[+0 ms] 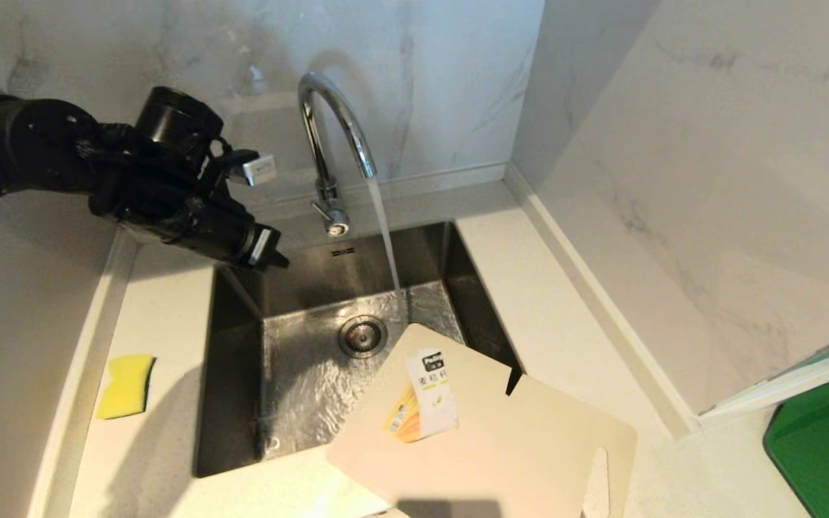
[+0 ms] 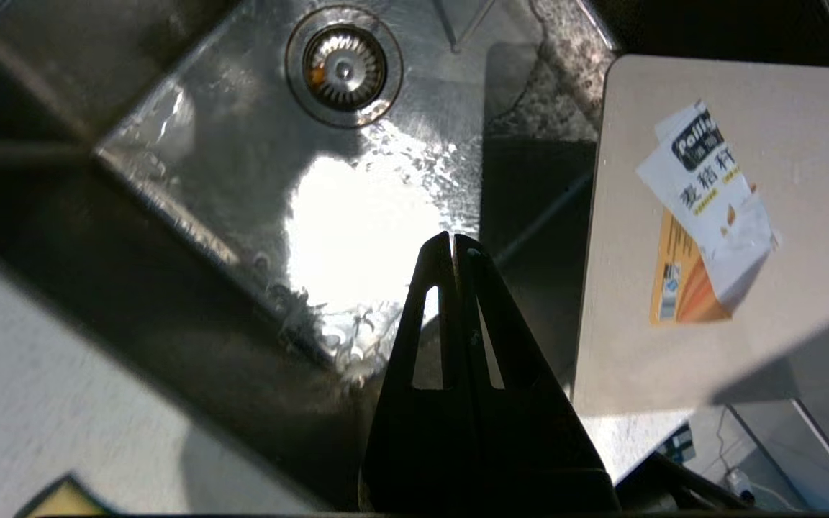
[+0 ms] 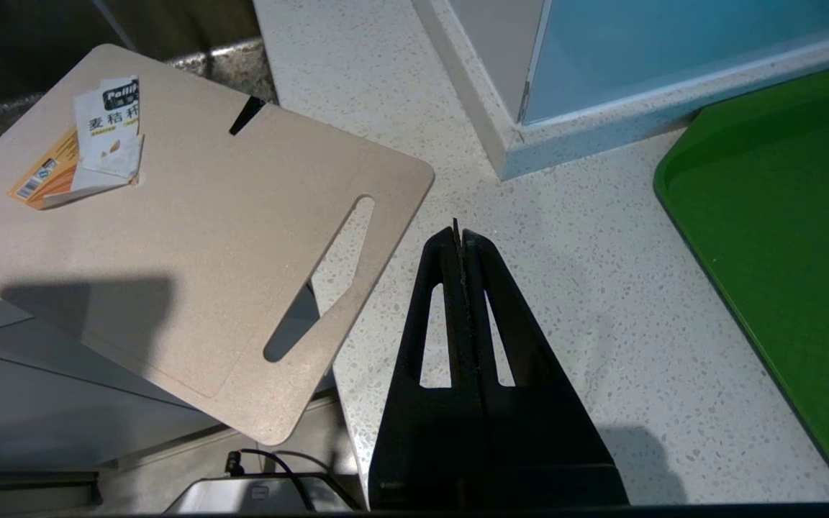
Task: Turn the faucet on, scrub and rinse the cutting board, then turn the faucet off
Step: Turn off the tap
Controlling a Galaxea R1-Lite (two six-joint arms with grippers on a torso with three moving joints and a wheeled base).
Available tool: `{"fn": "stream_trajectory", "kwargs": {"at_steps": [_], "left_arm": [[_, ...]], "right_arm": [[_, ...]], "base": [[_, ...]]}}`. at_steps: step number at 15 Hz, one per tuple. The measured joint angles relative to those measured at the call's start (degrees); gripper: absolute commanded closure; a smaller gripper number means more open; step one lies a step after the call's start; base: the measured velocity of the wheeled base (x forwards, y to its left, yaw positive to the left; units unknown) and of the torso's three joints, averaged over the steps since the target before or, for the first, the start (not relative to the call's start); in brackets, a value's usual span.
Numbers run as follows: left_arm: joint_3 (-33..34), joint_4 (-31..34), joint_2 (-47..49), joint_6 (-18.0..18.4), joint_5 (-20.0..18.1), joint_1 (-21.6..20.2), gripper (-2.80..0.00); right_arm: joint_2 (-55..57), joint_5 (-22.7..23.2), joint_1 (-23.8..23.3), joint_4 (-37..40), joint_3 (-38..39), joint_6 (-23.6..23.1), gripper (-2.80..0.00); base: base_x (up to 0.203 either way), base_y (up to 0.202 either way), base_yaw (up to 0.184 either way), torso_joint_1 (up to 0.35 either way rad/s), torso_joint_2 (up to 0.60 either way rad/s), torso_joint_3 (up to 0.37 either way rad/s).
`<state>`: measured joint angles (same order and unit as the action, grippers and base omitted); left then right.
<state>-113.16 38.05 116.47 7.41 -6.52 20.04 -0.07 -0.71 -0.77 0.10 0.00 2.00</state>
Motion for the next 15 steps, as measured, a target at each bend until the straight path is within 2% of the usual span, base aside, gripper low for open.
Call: {"fn": "stream_trajectory", "kwargs": {"at_steps": [3,7,10,12,15], "left_arm": [[-0.1,-4.3,2.7,-0.2,0.4,0.7,0.0],[-0.2,-12.6,5.1,-1.4,4.9,0.7,0.0],[-0.2,-17.3,6.4,-2.4,5.8,0.7,0.0],[-0.2,-17.7,6.9,-2.3,7.5,0.7,0.0],[-0.2,-17.9,7.4,-2.3,7.8,0.7,0.0]], "right_arm": [[0.0,0.0,0.0,0.0,0.0,0.0,0.0],[0.0,0.0,0.0,0.0,0.0,0.0,0.0],[0.0,0.0,0.0,0.0,0.0,0.0,0.0],[0.0,0.0,0.0,0.0,0.0,0.0,0.0],[0.0,0.0,0.0,0.0,0.0,0.0,0.0]], "base": [[0.0,0.0,0.0,0.0,0.0,0.0],[0.0,0.0,0.0,0.0,0.0,0.0],[0.0,0.0,0.0,0.0,0.0,0.0],[0.0,0.0,0.0,0.0,0.0,0.0],[0.0,0.0,0.0,0.0,0.0,0.0]]}}
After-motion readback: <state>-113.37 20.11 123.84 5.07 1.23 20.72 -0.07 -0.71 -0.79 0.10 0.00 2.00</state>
